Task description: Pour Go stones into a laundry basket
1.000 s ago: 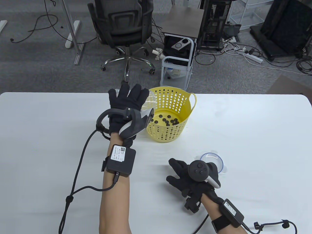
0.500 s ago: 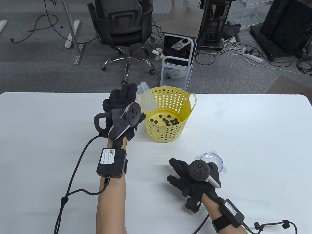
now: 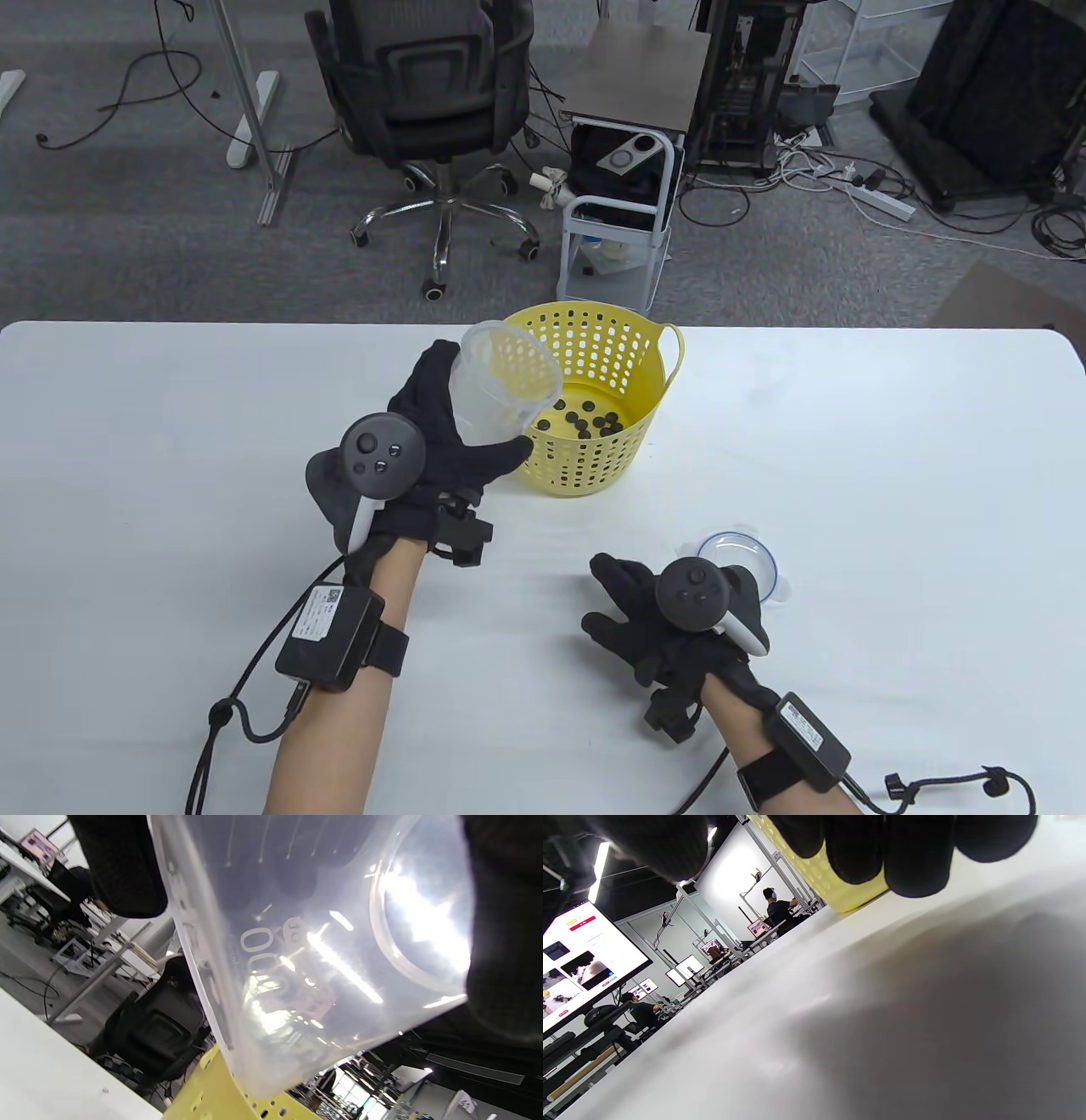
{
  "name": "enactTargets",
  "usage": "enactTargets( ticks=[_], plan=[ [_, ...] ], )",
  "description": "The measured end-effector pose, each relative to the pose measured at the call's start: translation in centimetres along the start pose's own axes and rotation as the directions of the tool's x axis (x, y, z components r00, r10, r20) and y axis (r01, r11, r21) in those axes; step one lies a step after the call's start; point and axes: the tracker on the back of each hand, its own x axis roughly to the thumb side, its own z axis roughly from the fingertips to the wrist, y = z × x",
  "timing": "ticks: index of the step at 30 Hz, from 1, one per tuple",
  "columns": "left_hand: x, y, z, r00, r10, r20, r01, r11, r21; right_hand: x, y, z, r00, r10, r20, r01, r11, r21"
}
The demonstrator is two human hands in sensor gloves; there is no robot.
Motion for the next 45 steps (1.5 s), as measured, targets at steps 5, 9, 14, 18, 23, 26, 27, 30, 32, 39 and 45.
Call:
enactTargets(
  ticks=[5, 9, 14, 18, 23, 26, 27, 30, 32, 39, 45],
  plan=[
    [-1.9, -1.0, 3.7, 0.988, 0.155, -0.015, -0.155, 0.985, -0.076, -0.1, 0.1, 0.0, 1.000, 0.000, -0.003, 0.000, 1.000, -0.007],
    [-3.4, -2.1, 6.5, 0.965, 0.262, -0.028, -0.263, 0.956, -0.130, 0.3, 0.4, 0.0, 0.999, 0.036, 0.004, -0.037, 0.999, 0.011],
    [-4.8, -3.6, 9.2, 0.944, 0.328, -0.038, -0.329, 0.927, -0.178, 1.3, 0.2, 0.3, 0.997, 0.044, 0.057, -0.044, 0.999, -0.008],
    [-5.8, -4.8, 10.2, 0.939, 0.341, -0.032, -0.340, 0.915, -0.217, 2.0, 0.5, 0.5, 0.994, 0.077, 0.083, -0.077, 0.997, -0.013],
    [-6.8, -6.1, 10.9, 0.927, 0.372, -0.043, -0.370, 0.893, -0.257, 2.3, 0.9, 0.7, 0.994, 0.018, 0.103, -0.018, 1.000, -0.001],
    [-7.3, -7.0, 11.0, 0.914, 0.401, -0.065, -0.401, 0.868, -0.292, 2.9, 0.8, 0.9, 0.987, -0.091, 0.136, 0.094, 0.995, -0.019],
    [-7.5, -7.3, 11.0, 0.910, 0.407, -0.082, -0.411, 0.857, -0.312, 3.2, 0.8, 1.0, 0.979, -0.139, 0.150, 0.145, 0.989, -0.027],
    [-7.6, -8.0, 11.4, 0.909, 0.407, -0.085, -0.410, 0.845, -0.342, 3.6, 0.7, 1.2, 0.952, -0.256, 0.168, 0.267, 0.962, -0.049],
    [-7.4, -8.4, 11.8, 0.910, 0.408, -0.078, -0.406, 0.831, -0.381, 3.7, 0.7, 1.4, 0.924, -0.335, 0.183, 0.351, 0.935, -0.057],
    [-6.2, -9.3, 12.0, 0.948, 0.294, 0.119, -0.192, 0.830, -0.524, 3.6, 0.1, 1.5, 0.912, -0.344, 0.224, 0.370, 0.925, -0.089],
    [-6.2, -9.7, 12.0, 0.958, 0.075, 0.277, 0.091, 0.835, -0.542, 2.3, 0.0, 1.2, 0.923, -0.343, 0.177, 0.354, 0.934, -0.038]
  ],
)
